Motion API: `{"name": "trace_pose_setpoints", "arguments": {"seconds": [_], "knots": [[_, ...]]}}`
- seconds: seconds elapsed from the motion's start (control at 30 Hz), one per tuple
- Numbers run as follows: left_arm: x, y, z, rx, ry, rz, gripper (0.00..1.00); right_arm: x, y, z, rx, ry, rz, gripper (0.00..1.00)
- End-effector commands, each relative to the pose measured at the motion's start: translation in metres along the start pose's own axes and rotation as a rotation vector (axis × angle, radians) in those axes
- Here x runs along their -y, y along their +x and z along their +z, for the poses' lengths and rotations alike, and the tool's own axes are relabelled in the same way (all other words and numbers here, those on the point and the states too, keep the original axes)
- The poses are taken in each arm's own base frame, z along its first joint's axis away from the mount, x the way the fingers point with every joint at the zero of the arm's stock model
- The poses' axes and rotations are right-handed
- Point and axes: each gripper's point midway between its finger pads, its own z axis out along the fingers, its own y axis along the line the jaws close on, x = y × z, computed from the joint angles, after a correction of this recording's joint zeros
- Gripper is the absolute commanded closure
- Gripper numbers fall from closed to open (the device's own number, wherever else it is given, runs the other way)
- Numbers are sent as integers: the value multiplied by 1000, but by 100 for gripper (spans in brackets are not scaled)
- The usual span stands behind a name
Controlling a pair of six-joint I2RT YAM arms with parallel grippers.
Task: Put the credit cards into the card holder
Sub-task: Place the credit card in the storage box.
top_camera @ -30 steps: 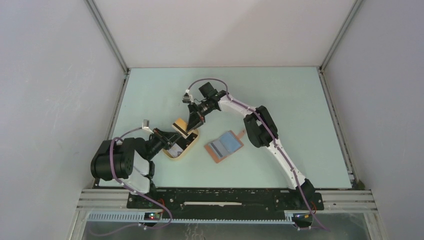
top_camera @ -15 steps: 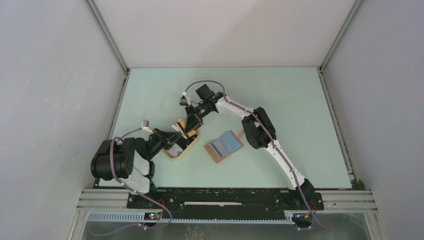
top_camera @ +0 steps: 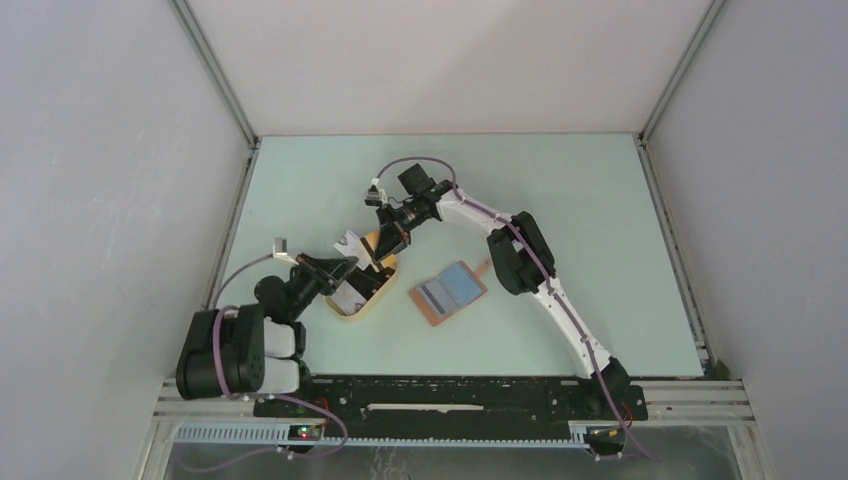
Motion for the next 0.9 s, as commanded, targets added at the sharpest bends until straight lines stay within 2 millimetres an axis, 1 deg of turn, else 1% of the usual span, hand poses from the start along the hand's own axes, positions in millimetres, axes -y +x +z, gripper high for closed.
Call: {"name": "trace_pose_setpoints", "arguments": {"seconds": [0.0,0.1,0.17,0.2,0.23,0.27,0.3,0.33,0.4,0.5,0.57,0.63,0.77,0.87], "knots": [[-22,21,-32,35,-78,-8,100,-3,-3,-6,10,0,-23,88],[-23,17,-34,57,-95,28,100,-3,-4,-7,12,5,-36,93],[-24,11,-35,78,-124,67,100,0,-5,-7,21,38,-60,95],[-35,14,-38,70,-188,60,100,1,-6,-7,24,64,-67,97],[-24,2,-38,114,-172,131,100,4,-6,-7,27,92,-75,100],[-27,-2,-43,123,-236,142,100,6,-7,-8,29,122,-91,100],[-23,-10,-48,163,-262,186,100,8,-8,-7,29,153,-106,100],[-11,-20,-53,213,-266,231,100,10,-8,-6,28,191,-125,100],[-5,-28,-60,289,-258,250,100,19,-11,-2,22,300,-168,100],[-5,-22,-57,254,-243,234,100,26,-11,6,-5,420,-234,100],[1,-17,-51,204,-212,241,100,29,-10,13,-27,481,-275,100],[7,-13,-47,162,-188,242,100,31,-9,18,-49,535,-318,98],[19,-16,-49,179,-163,256,100,31,-2,28,-105,569,-395,93],[26,-19,-54,212,-152,267,100,27,6,32,-152,560,-442,85]]}}
